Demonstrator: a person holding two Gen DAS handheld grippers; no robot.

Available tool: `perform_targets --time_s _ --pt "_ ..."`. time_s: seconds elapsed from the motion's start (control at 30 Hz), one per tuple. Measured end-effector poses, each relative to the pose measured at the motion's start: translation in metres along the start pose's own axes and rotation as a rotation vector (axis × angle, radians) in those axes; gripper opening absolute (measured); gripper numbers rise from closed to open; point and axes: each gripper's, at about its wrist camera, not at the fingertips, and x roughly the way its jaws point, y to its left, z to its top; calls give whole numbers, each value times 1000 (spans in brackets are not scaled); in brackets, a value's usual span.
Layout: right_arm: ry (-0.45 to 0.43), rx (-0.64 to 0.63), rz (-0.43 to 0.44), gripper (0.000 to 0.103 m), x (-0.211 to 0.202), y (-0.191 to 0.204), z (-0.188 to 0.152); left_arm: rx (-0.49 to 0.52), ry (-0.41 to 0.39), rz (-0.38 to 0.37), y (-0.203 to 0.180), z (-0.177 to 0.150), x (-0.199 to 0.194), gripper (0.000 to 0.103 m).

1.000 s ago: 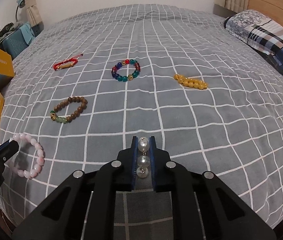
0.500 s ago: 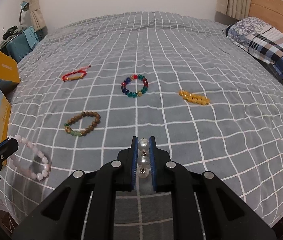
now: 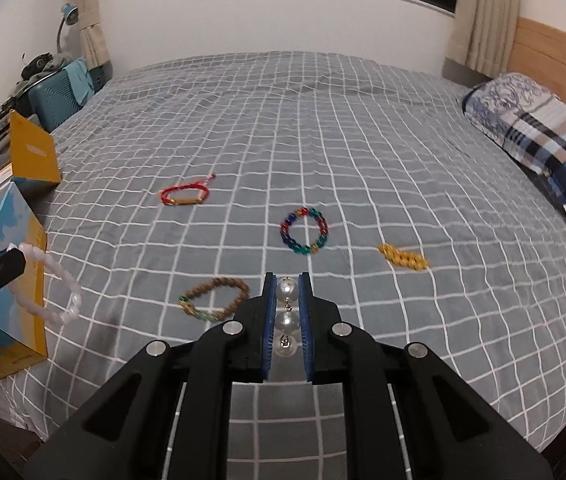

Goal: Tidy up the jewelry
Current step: 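Carry the pink bracelet and pearl strand over the cardboard box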

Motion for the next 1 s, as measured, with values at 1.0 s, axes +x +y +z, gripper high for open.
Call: perform_targets --time_s 1.0 --pt "-127 -238 218 10 -73 221 42 -191 -104 229 177 -11 -106 10"
